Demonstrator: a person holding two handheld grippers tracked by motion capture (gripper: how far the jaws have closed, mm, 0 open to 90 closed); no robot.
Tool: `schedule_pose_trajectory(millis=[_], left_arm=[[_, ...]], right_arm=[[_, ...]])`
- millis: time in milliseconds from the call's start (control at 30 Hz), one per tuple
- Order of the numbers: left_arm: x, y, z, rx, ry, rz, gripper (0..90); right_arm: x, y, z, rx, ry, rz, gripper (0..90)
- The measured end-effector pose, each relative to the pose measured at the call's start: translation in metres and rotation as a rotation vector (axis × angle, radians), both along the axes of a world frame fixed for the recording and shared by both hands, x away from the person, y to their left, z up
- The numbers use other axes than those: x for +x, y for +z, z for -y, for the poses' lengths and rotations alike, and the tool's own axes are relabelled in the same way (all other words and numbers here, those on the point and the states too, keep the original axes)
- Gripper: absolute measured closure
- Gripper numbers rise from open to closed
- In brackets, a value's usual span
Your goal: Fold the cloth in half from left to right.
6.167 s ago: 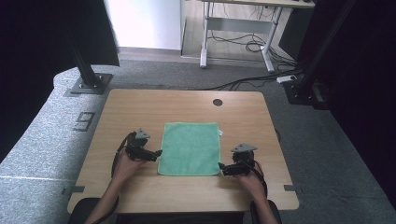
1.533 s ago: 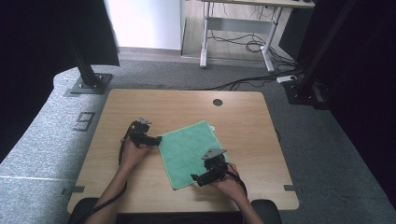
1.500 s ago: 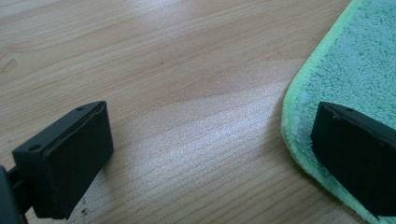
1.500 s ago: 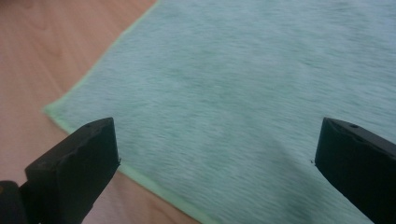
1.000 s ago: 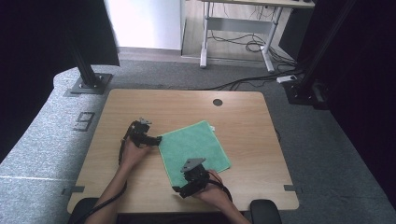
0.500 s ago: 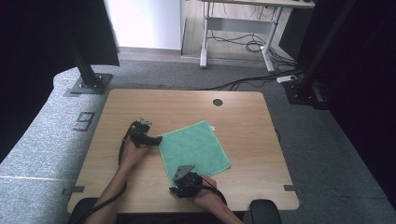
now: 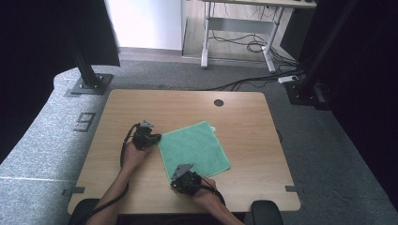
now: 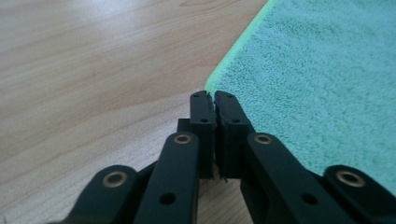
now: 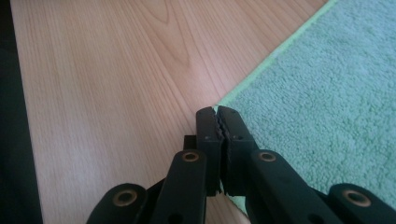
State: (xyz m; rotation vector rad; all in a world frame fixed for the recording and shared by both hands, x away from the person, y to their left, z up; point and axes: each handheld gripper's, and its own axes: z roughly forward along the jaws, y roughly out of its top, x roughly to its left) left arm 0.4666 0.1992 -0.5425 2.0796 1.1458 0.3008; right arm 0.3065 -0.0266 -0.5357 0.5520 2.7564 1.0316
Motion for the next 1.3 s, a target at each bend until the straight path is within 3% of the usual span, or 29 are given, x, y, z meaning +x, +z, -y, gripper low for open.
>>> schedule_pose_trajectory(millis=[200,333,567,767,1000,1300], left_arm=[[-0.001,0.004,-0.008,0.03,0.031,-0.011,88.7],[-0.003,0.01,-0.007,0.033,0.033,0.002,88.6],[-0.002,0.027,-0.003,0.007,0.029,0.034,88.6],[0.005,0.036,0.005,-0.019,0.025,0.036,88.5],[0.015,0.046,0.027,-0.036,-0.002,0.043,88.5],[0.027,0.054,0.055,-0.018,-0.029,0.059,88.4]], right_arm=[[0.001,0.0,-0.016,0.006,0.032,-0.004,87.3],[0.0,0.004,-0.016,0.013,0.043,0.01,87.4],[0.001,0.024,0.001,0.083,0.011,0.028,87.6],[0.005,0.034,0.019,0.107,-0.038,0.037,87.8],[0.007,0.039,0.038,0.114,-0.078,0.051,87.8],[0.013,0.039,0.065,0.107,-0.138,0.067,87.9]])
